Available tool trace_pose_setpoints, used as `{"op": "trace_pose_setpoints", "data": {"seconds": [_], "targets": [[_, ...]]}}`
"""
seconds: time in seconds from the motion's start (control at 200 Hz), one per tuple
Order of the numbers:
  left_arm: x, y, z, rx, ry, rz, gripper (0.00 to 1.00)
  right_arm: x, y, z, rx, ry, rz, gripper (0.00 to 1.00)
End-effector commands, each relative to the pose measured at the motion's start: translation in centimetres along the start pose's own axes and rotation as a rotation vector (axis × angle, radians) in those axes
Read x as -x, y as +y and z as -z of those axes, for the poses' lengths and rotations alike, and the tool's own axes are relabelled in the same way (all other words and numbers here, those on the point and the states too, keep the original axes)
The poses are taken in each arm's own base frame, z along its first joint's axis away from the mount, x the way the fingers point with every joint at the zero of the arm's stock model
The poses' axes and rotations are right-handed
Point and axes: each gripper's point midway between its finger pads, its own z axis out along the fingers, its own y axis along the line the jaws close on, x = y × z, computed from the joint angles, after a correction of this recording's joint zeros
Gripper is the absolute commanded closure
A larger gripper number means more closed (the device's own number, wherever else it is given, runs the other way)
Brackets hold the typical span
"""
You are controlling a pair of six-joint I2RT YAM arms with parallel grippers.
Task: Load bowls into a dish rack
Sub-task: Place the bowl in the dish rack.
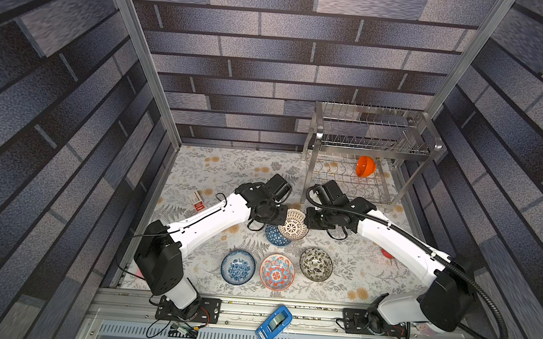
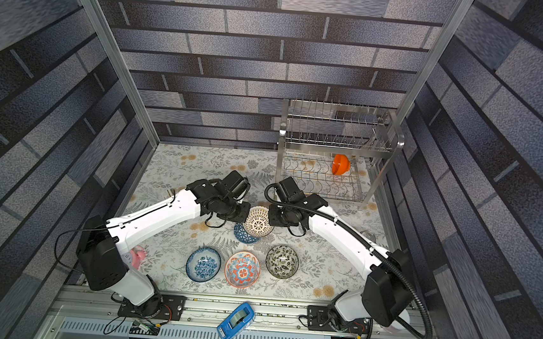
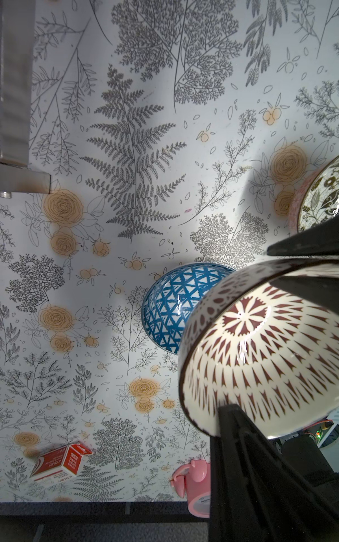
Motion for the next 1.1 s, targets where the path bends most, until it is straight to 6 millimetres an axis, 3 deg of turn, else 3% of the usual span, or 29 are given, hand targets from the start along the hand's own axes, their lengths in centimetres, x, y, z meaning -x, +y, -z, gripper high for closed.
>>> {"op": "trace_pose_setpoints", "data": {"seconds": [0.0,0.516,0.731,0.892,1.092], "targets": [[1.27,-1.44,1.70,-0.047,-0.055,-0.018,1.00,-0.05,-0.01,-0.01,-0.018,0.011,0.001,0.86],[1.21,-1.48,1.92,-0.054,-0.064,-0.017,1.00,-0.21,-0.05,-0.33,-0.018,0.020,-0.004,0.87],[1.11,-1.53,1.79,-0.061,-0.064,-0.011,1.00,-0.36,-0.12,-0.45,-0.018,0.025,-0.006,0.90],[1.22,-1.59,1.68,-0.064,-0.066,-0.009,1.00,-0.22,-0.10,-0.35,-0.018,0.017,-0.005,1.00],[1.48,-1.97,1.54,-0.075,-0.066,-0.007,1.00,-0.02,-0.03,-0.01,-0.011,-0.005,-0.003,1.00]]}}
